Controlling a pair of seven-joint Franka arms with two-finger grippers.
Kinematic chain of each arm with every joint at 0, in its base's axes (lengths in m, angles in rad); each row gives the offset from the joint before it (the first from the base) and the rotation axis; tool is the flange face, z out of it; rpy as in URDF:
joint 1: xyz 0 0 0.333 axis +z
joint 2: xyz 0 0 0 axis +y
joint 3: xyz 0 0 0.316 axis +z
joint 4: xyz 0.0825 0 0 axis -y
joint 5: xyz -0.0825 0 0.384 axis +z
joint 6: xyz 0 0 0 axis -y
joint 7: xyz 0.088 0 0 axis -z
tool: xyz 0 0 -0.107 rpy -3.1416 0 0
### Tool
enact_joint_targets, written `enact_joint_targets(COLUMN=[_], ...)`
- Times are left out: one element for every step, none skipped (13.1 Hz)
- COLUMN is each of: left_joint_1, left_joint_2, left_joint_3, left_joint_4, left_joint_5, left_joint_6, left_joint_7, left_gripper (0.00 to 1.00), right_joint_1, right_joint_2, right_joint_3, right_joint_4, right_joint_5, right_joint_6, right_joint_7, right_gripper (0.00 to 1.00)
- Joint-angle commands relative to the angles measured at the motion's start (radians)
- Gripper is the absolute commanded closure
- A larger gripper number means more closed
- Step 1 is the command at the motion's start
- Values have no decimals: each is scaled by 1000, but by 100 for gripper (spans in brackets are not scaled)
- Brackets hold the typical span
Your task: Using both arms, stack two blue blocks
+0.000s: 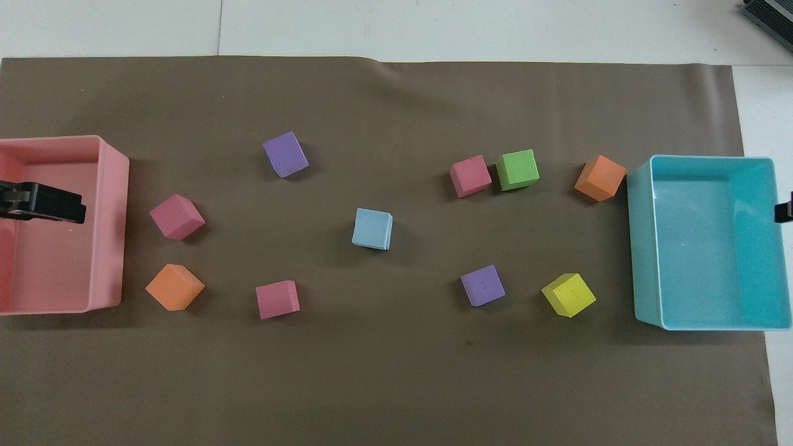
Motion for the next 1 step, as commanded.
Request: enact_joint_targets(left_joint_1=[8], left_joint_2=[-30], left_joint_3=[-6], left_joint_4=[-33], left_joint_5=[0], left_joint_6=[-5], left_joint_7=[4], left_gripper=[0], right_joint_1=[6], right_joint_2=[-17], right_joint_3=[8], right_joint_4=[-9], right_joint_5=[-24], right_joint_6=[-19], right_joint_7=[-16], right_gripper=[0])
